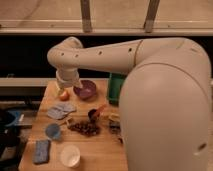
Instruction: Place towel in plastic cup
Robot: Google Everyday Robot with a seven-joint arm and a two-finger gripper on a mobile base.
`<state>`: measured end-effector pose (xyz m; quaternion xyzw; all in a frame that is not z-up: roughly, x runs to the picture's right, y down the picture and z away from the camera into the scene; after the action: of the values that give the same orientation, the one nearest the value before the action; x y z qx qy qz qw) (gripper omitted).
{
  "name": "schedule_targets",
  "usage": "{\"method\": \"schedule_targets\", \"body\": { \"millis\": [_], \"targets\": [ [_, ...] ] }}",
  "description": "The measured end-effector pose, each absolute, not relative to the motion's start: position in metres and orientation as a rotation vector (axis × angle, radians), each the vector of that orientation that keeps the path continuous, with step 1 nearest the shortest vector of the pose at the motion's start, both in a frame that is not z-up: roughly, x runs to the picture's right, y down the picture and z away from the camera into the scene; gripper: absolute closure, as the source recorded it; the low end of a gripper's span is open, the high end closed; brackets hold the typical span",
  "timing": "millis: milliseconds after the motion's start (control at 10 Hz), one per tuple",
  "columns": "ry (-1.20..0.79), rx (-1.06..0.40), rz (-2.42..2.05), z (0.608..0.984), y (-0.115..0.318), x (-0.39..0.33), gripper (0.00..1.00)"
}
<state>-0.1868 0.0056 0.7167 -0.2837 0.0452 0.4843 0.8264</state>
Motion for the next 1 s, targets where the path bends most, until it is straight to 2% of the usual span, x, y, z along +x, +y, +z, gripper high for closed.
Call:
{"method": "schedule_targets", "body": {
  "millis": [300, 800, 1000],
  "targets": [
    [0.081, -0.624, 0.983, 0.741, 0.017, -0.230, 0.20],
    [0.106, -0.637, 0.962, 0.777, 0.037, -0.236, 0.20],
    [0.105, -0.639, 0.964, 0.776, 0.036, -0.235, 0.20]
  ]
}}
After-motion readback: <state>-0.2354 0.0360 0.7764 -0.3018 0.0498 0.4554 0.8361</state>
